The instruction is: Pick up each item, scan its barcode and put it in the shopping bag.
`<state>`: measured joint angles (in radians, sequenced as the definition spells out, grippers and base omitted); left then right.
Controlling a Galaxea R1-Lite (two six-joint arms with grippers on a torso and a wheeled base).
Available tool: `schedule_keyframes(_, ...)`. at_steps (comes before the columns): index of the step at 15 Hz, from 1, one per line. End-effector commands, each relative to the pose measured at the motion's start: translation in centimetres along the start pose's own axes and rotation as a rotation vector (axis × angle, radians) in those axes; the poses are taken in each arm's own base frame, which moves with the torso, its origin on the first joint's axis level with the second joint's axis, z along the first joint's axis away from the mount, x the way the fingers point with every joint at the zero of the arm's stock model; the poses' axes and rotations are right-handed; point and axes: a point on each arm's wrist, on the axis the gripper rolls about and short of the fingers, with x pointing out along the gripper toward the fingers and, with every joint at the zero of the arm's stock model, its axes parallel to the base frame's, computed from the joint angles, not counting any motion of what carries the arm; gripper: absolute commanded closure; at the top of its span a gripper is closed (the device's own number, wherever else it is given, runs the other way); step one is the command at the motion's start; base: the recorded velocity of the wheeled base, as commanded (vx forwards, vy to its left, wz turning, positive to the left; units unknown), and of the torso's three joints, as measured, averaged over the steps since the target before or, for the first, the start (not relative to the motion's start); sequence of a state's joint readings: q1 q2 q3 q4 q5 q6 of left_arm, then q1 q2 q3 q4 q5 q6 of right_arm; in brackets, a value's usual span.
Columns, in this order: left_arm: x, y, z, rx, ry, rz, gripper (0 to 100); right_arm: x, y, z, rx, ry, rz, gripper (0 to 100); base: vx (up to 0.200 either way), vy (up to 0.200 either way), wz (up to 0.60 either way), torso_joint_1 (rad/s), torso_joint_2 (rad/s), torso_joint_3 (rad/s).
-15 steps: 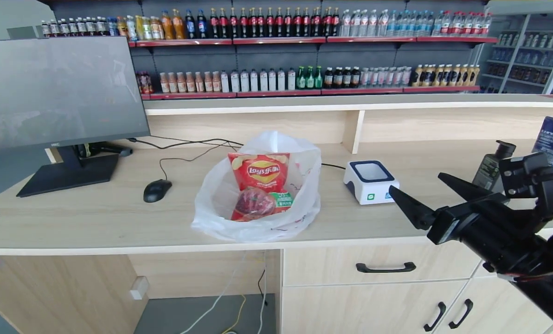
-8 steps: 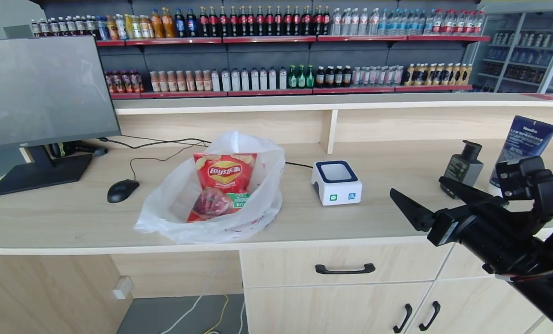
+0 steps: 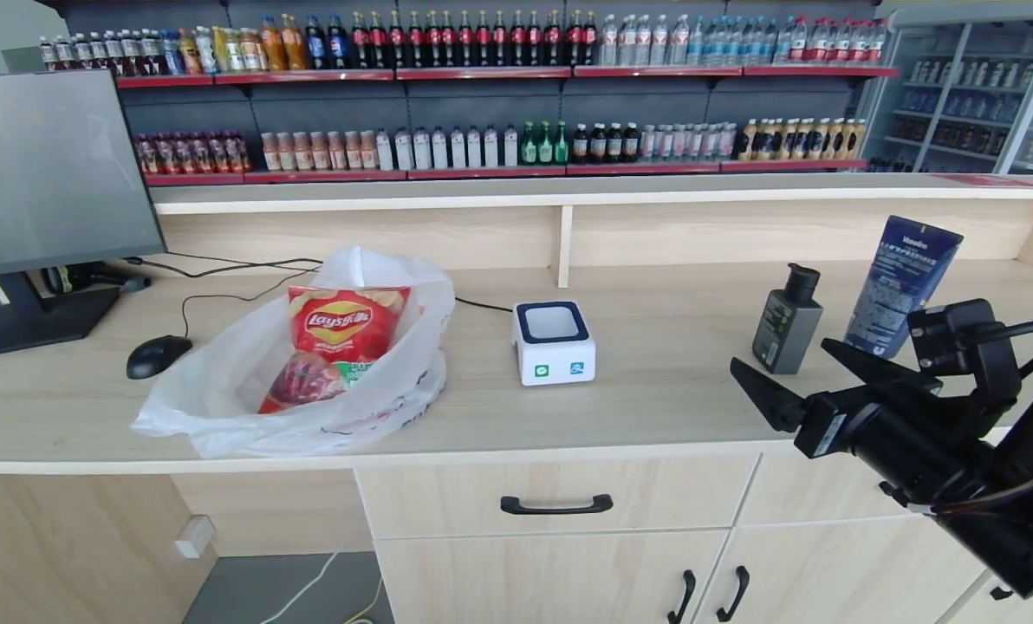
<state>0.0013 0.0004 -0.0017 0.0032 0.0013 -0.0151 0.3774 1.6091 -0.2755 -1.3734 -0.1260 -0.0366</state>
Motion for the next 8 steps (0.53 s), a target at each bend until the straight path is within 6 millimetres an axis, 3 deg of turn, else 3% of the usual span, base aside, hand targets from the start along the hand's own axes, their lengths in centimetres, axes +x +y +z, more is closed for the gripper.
schedule_keyframes(1,0.01,0.0,0.0,0.0,0.001,0.001,0,0.29,-0.44,-0.59,-0.004,0.025,-0.02,0,0.0,-0.2,0.0,0.007,0.0,-0.002)
schedule_keyframes(8,0.01,0.0,0.0,-0.002,0.001,0.001,0,-0.32,-0.52,-1.15,-0.007,0.051,-0.02,0,0.0,-0.2,0.0,0.001,0.0,0.002)
